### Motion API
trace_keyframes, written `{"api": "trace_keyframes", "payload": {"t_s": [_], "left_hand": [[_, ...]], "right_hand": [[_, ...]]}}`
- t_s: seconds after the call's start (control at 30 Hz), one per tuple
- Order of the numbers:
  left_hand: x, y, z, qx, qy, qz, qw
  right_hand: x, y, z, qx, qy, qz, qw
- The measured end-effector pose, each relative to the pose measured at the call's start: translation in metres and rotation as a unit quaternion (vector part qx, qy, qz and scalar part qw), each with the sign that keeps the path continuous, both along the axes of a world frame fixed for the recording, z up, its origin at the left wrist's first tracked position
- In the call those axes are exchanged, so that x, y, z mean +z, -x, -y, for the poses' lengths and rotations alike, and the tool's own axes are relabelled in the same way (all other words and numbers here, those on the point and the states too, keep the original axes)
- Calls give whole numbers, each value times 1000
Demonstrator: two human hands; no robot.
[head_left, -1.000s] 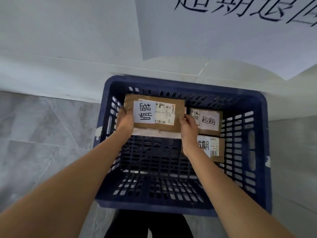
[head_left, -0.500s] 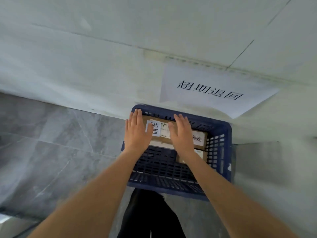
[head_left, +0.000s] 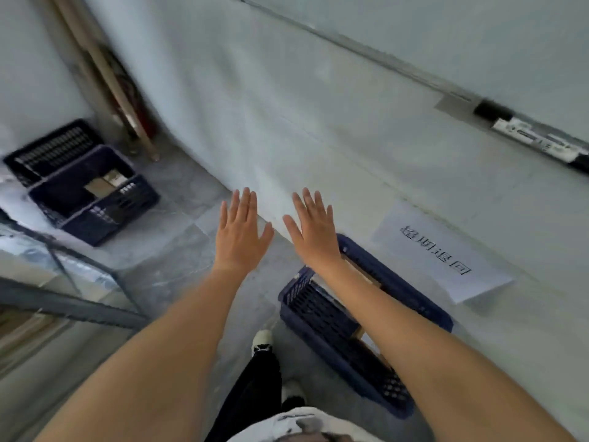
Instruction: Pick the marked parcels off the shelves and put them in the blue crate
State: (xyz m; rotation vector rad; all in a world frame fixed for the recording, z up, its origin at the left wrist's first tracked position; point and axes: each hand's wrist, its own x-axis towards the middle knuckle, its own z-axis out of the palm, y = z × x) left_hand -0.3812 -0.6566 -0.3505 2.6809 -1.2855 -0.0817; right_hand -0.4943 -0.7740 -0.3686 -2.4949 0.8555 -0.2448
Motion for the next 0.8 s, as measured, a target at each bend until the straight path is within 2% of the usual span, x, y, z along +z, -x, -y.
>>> {"api": "trace_keyframes", "payload": {"t_s": [0.17, 0.27, 0.43, 0.6, 0.8], "left_hand": [[31, -37, -144, 161, 12, 35, 986], [43, -55, -237, 277, 19, 44, 960], [60, -56, -391, 409, 4, 67, 910], [72, -38, -538, 501, -16, 82, 862], [89, -23, -684, 570, -28, 107, 814]], "right_hand": [[34, -76, -99, 164, 30, -5, 986], [46, -116, -173, 246, 48, -6, 968], [53, -168, -316, 384, 88, 8, 919], [53, -201, -462, 500, 70, 29, 863], [56, -227, -611, 577, 58, 52, 813]]}}
